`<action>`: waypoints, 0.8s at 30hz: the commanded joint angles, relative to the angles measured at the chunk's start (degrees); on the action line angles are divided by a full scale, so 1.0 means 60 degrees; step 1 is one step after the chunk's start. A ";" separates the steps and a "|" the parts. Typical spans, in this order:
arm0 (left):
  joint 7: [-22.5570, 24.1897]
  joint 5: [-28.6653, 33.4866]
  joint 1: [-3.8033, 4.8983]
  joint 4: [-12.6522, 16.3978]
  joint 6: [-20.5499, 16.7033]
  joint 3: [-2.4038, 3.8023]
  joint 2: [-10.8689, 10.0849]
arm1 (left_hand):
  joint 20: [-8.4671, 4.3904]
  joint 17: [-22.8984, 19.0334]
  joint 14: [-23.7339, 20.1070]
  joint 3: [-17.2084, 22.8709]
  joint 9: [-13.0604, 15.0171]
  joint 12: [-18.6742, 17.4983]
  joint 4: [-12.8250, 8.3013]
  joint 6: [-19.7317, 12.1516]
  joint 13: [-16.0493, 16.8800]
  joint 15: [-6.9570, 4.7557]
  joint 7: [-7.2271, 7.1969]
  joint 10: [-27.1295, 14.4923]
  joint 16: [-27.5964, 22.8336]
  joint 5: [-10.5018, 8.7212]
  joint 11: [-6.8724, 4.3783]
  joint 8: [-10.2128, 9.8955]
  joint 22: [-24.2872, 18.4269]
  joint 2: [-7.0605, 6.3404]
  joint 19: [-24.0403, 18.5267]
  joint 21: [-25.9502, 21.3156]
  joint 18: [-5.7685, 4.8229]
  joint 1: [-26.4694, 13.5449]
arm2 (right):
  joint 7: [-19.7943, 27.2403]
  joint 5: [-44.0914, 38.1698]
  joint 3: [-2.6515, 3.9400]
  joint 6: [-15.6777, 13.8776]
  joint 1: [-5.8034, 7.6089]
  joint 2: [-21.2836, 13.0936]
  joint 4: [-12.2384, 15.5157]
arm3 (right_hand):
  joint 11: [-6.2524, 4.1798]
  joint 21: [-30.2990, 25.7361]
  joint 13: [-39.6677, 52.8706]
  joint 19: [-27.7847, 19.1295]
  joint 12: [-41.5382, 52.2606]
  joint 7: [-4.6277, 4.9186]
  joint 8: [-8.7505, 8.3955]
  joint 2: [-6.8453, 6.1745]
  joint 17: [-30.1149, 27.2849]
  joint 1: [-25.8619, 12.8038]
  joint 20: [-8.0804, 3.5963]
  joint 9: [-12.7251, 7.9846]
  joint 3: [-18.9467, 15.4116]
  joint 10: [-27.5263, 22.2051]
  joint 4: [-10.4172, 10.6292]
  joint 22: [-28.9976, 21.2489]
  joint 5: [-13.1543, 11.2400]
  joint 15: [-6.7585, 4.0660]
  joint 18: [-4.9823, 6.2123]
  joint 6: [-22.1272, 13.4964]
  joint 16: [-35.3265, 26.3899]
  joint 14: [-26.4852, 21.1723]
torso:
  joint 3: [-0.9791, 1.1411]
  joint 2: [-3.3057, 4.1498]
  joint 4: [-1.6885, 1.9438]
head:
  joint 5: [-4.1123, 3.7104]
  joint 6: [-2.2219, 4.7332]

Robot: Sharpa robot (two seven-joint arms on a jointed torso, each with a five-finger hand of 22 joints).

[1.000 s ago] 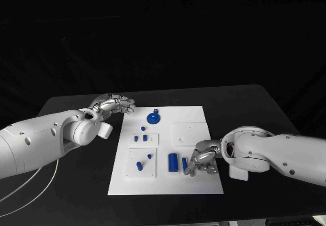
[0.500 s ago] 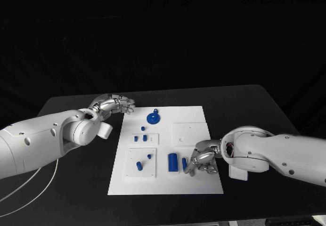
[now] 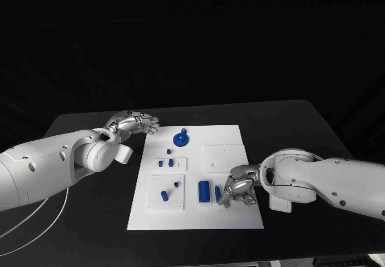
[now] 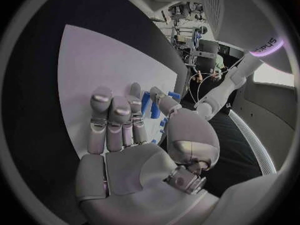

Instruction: Assemble the parts on the task board

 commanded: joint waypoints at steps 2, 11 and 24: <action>0.0051 -0.0045 0.0002 0.0019 0.0134 0.0005 -0.0002 | 0.0028 0.0013 0.0036 0.0017 -0.0015 0.0013 0.0011 -0.0070 -0.0016 0.0062 -0.0012 -0.0043 -0.0057 -0.0040 0.0008 0.0056 0.0011 -0.0008 0.0029 -0.0043 0.0167 -0.0021 | -0.0114 -0.0391 -0.0058 -0.0273 -0.0071 0.0057 -0.0071 | -0.0067 0.0053 0.0014 0.0011 0.0047 -0.0034 0.0067 0.0122 0.0021 0.0363 -0.0079 0.0015 0.0402 0.0083 -0.0054 0.0027 -0.0047 -0.0053 0.0139 0.0077 0.0022 0.0026 | 0.0003 0.0001 -0.0002 | 0.0000 -0.0004; 0.0043 -0.0046 0.0002 0.0013 0.0141 0.0005 0.0004 | 0.0031 0.0021 0.0038 0.0014 -0.0015 0.0013 0.0014 -0.0070 -0.0016 0.0063 -0.0011 -0.0042 -0.0061 -0.0046 0.0009 0.0058 0.0016 -0.0007 0.0032 -0.0047 0.0165 -0.0025 | -0.0033 -0.0432 -0.0057 -0.0754 -0.0071 0.0119 -0.0089 | -0.0074 0.0111 0.0020 0.0066 0.0074 -0.0043 0.0104 0.0217 0.0037 0.0368 -0.0015 0.0033 0.0574 0.0163 0.0085 0.0051 -0.0051 -0.0040 0.0139 0.0155 0.0063 0.0061 | 0.0003 0.0005 0.0006 | -0.0013 -0.0002; 0.0029 -0.0075 0.0003 0.0014 0.0153 0.0005 -0.0009 | 0.0032 0.0049 0.0043 0.0014 -0.0016 0.0015 -0.0014 -0.0070 -0.0017 0.0063 -0.0012 -0.0041 -0.0079 -0.0067 0.0010 0.0063 0.0033 -0.0016 0.0036 -0.0061 0.0164 0.0002 | -0.0257 -0.0316 -0.0056 -0.0430 -0.0071 0.0084 -0.0130 | -0.0082 0.0140 0.0022 0.0078 0.0063 -0.0051 0.0098 -0.0028 0.0040 0.0014 0.0005 0.0030 0.0522 0.0189 0.0376 0.0063 -0.0051 -0.0051 0.0141 0.0167 0.0084 0.0061 | 0.0000 0.0001 0.0000 | -0.0009 -0.0004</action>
